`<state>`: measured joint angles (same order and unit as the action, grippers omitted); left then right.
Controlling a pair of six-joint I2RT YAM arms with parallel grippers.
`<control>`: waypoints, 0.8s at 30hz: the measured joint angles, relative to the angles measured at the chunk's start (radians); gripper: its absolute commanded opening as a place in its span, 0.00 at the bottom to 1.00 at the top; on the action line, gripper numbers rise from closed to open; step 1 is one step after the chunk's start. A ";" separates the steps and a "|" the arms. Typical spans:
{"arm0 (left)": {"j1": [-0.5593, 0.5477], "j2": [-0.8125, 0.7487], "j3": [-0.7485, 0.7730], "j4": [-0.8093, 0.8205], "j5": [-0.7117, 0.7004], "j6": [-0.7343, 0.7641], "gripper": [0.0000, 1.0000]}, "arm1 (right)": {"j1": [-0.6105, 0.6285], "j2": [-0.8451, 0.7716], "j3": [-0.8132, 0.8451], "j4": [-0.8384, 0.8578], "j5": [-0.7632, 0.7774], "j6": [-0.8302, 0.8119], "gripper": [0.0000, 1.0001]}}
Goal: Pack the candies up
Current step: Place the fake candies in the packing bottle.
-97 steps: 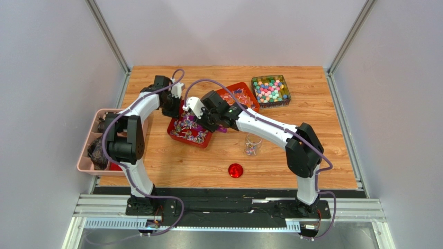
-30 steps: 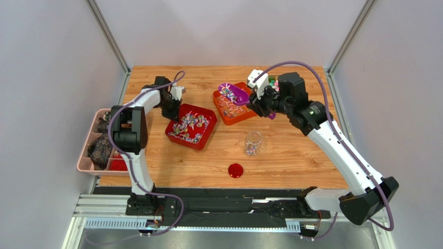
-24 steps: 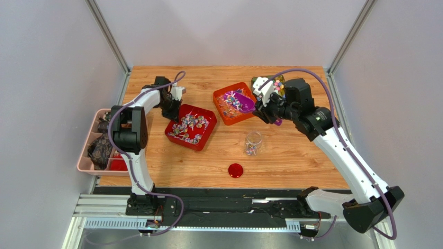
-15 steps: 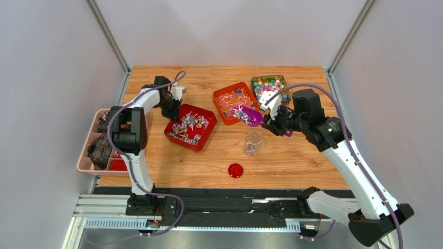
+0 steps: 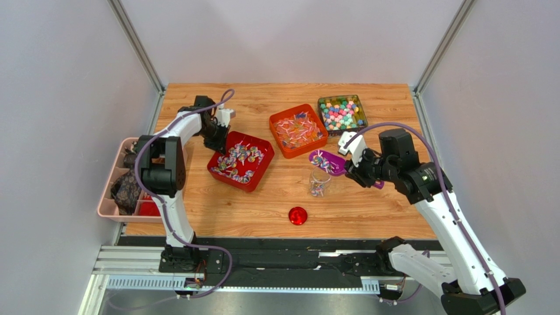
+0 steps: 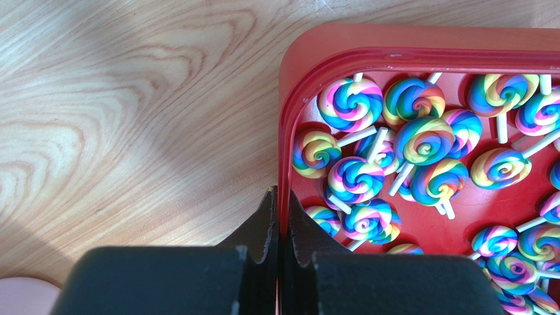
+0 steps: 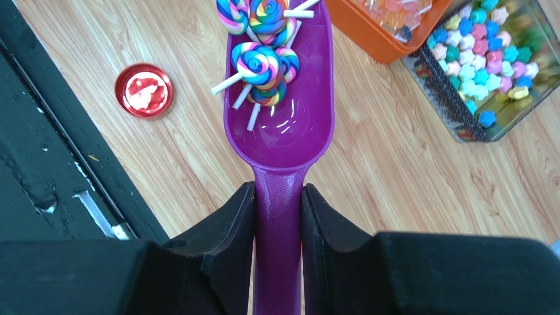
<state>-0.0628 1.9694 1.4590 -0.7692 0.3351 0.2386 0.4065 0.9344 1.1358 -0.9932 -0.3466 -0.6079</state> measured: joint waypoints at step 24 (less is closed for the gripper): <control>0.002 -0.008 -0.011 -0.003 0.001 0.011 0.00 | -0.028 0.022 0.025 -0.224 0.112 -0.142 0.00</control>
<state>-0.0608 1.9614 1.4475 -0.7719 0.3359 0.2497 0.3782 0.9565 1.1606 -1.2167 -0.2348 -0.7498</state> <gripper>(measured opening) 0.017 0.304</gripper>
